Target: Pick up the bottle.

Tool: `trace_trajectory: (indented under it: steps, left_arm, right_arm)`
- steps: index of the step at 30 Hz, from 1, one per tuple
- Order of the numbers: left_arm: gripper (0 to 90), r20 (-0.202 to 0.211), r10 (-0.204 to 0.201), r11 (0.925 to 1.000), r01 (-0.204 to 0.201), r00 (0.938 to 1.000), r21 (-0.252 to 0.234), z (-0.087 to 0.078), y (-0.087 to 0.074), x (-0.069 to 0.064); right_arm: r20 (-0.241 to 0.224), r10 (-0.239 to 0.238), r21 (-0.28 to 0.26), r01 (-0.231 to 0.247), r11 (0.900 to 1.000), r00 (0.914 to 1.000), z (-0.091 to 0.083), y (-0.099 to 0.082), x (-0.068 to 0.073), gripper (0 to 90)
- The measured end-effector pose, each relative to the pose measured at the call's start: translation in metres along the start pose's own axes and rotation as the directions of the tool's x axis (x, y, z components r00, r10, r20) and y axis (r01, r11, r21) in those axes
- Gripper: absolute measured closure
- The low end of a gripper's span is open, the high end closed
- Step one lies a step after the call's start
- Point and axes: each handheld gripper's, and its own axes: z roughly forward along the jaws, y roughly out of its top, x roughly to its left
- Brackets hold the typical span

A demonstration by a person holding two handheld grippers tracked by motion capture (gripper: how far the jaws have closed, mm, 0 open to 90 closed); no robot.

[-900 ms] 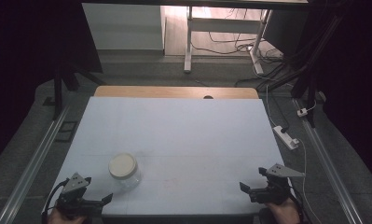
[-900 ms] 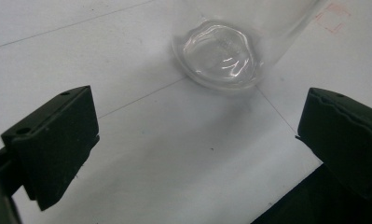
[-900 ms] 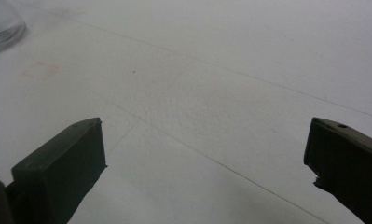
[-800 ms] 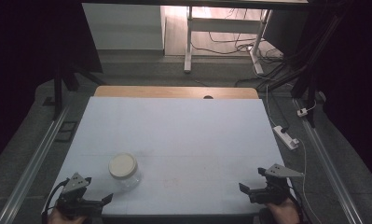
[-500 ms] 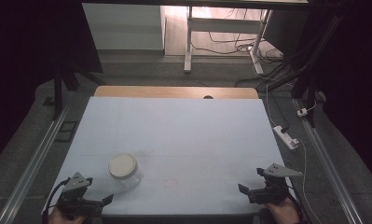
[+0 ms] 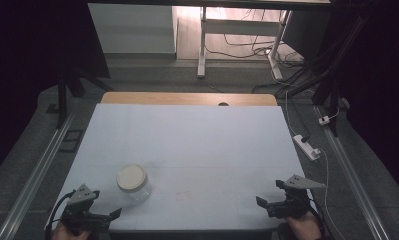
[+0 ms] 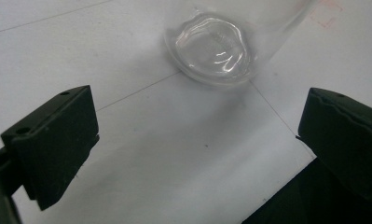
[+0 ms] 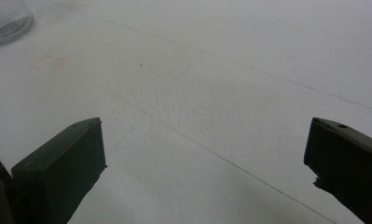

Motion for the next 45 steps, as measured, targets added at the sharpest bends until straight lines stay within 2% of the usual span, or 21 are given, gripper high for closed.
trace_trajectory:
  steps: [3,8,15,20,24,25,33,41,45]
  left_arm:
    - [0.0,0.006,-0.003,0.9999,0.003,1.0,-0.011,-0.001,0.0,0.0]
    - [0.0,-0.006,0.046,0.9988,-0.046,0.9989,-0.015,-0.001,0.005,-0.005]
    - [0.0,-0.014,0.06,0.9978,-0.061,0.9981,-0.028,-0.001,0.007,-0.006]
    - [0.0,0.013,0.08,0.9936,-0.079,0.9967,-0.08,-0.002,0.011,-0.004]
    - [0.0,0.022,0.09,0.9921,-0.088,0.9957,-0.09,0.001,0.014,-0.003]
    - [0.0,0.033,0.104,0.9903,-0.1,0.9941,-0.096,0.003,0.016,-0.003]
    - [0.0,0.022,0.11,0.9846,-0.106,0.9937,-0.139,0.009,0.022,-0.008]
    - [0.0,0.047,0.099,0.9896,-0.093,0.994,-0.11,0.019,0.029,-0.009]
    - [0.0,0.033,0.101,0.9898,-0.097,0.9943,-0.104,0.025,0.034,-0.01]
  right_arm:
    - [0.002,-0.007,0.006,0.006,1.0,1.0,0.001,0.0,0.001,0.0]
    - [0.002,0.001,0.003,-0.001,1.0,1.0,0.0,0.0,0.0,0.0]
    - [0.001,-0.002,0.006,0.002,1.0,1.0,0.001,0.0,0.0,0.0]
    - [-0.003,0.0,0.01,0.0,0.9999,1.0,0.001,0.0,0.0,0.0]
    - [-0.004,-0.003,0.014,0.003,0.9999,1.0,0.002,0.0,0.0,0.0]
    - [-0.005,-0.003,0.015,0.003,0.9999,1.0,0.002,0.0,0.0,0.0]
    - [-0.006,-0.001,0.023,0.001,0.9997,1.0,0.003,0.001,0.0,0.0]
    - [-0.012,-0.002,0.027,0.002,0.9996,0.9999,0.003,0.001,0.0,0.0]
    - [-0.011,-0.006,0.03,0.006,0.9995,0.9999,0.003,0.001,0.0,0.0]
